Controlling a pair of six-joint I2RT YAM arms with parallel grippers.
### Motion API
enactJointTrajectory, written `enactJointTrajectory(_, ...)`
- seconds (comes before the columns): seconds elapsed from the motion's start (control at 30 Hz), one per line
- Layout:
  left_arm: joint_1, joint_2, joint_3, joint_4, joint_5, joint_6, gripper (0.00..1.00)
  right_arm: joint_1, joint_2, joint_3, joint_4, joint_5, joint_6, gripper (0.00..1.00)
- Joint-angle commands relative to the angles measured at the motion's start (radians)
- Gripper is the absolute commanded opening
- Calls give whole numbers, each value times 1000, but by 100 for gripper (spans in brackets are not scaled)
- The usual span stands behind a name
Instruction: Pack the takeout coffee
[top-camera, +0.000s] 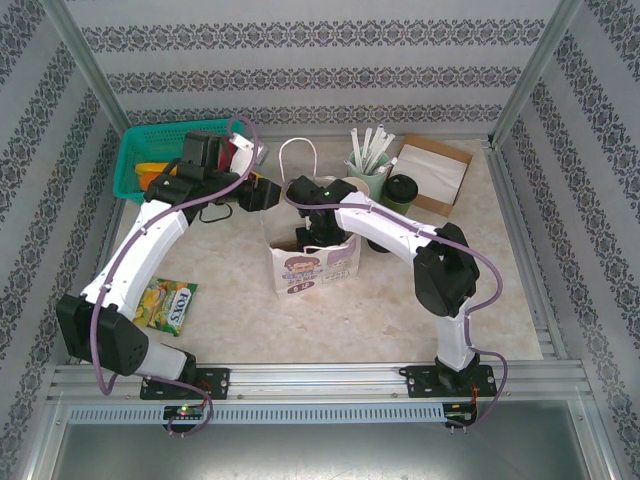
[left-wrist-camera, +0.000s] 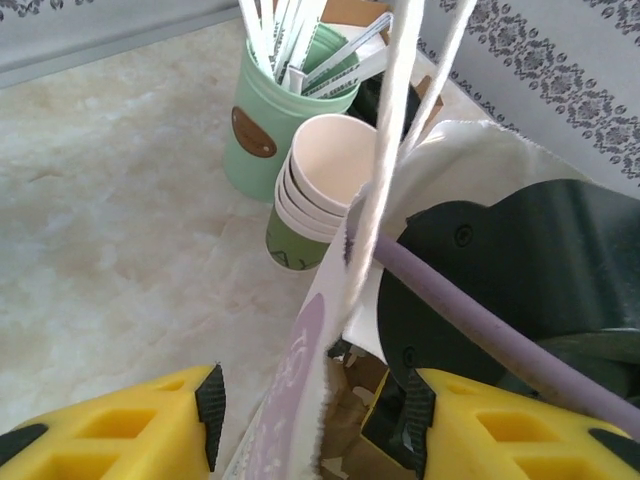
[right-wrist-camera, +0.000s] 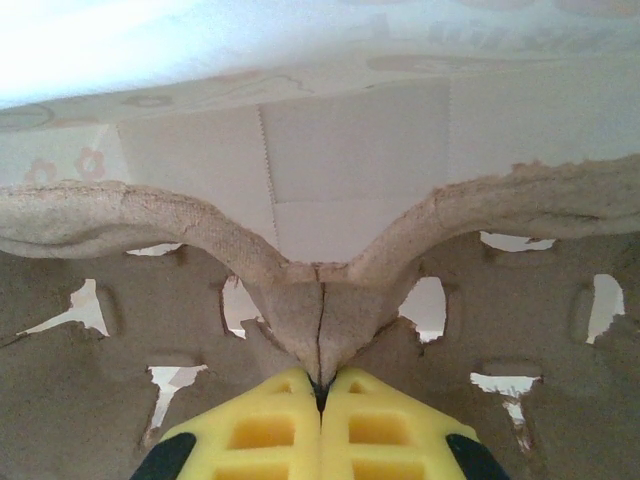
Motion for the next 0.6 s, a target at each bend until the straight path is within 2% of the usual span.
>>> enactJointTrajectory(0.0,-25,37,7,-64,-20,38,52,18,-49,-3,39,13,-18,0)
enactJointTrajectory(0.17,-25,56,14,-83,-32,49,49,18,-53,-4,39,14,-22,0)
enactJointTrajectory(0.57,-28,43,15,-58,20,31,20,23,-27,-5,19,19,-4,0)
